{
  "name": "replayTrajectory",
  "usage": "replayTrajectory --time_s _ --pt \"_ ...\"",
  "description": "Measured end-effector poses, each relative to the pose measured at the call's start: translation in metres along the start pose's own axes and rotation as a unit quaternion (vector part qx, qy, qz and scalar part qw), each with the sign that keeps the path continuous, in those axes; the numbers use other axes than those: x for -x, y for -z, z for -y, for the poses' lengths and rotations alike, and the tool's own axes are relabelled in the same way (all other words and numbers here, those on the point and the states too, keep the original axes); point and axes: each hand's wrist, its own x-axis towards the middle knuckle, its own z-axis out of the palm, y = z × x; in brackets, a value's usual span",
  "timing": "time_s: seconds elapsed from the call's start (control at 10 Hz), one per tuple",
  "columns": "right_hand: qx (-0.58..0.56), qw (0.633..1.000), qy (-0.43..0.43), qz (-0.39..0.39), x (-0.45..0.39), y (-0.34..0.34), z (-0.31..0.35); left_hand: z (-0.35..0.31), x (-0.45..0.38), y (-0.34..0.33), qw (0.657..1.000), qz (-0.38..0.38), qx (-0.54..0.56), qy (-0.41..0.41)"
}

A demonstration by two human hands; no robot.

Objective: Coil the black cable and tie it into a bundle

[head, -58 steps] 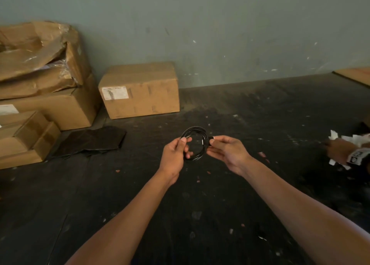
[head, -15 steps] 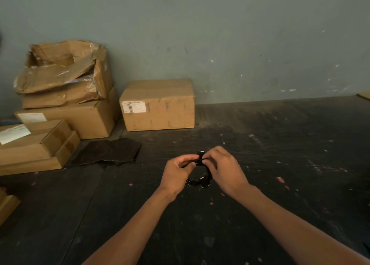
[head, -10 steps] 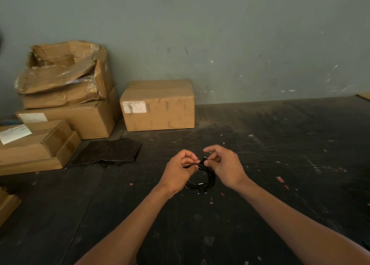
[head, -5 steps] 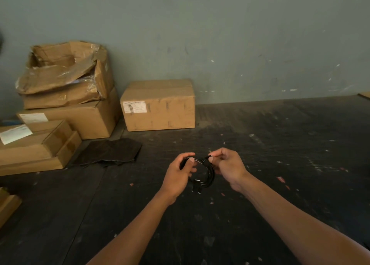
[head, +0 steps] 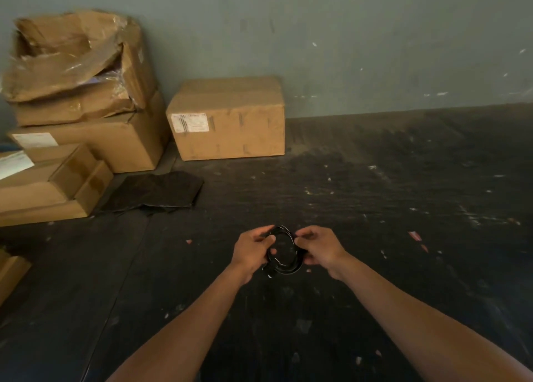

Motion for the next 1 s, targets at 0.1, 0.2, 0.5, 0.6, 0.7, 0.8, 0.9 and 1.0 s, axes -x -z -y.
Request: replayTrajectory --time_s 0.1,0.2,0.5,0.6,0.7,0.8,0.9,1.0 --pt "0.015 0.999 -0.052 -0.005 -0.020 -0.007 -0.022 0.016 -0.019 -0.001 0.995 0.031 -0.075 0.051" --pt "0.021 0.996 -0.087 -0.012 -0.038 -0.014 -0.041 0.029 -0.037 -0.004 0.987 0.029 -0.149 0.061" --pt "0.289 0.956 -0.039 -0.031 -0.062 -0.028 -0.055 0.040 -0.067 -0.010 0.962 -0.025 -0.267 0.058" --pt "0.377 0.925 -0.038 0.013 -0.064 -0.028 -0.049 0.037 -0.070 -0.014 0.950 0.007 -0.306 0.057" --pt "0.417 0.908 -0.043 0.021 -0.062 -0.028 -0.041 0.033 -0.071 -0.014 0.940 0.019 -0.333 0.064" --pt "0.448 0.893 -0.049 0.010 -0.053 -0.027 -0.039 0.034 -0.067 -0.013 0.933 0.022 -0.353 0.060" --pt "0.428 0.902 -0.029 -0.041 -0.036 -0.024 -0.041 0.037 -0.060 -0.006 0.939 -0.002 -0.341 0.036" --pt "0.388 0.915 0.019 -0.106 -0.001 -0.023 -0.056 0.059 -0.029 0.005 0.938 -0.036 -0.346 -0.013"
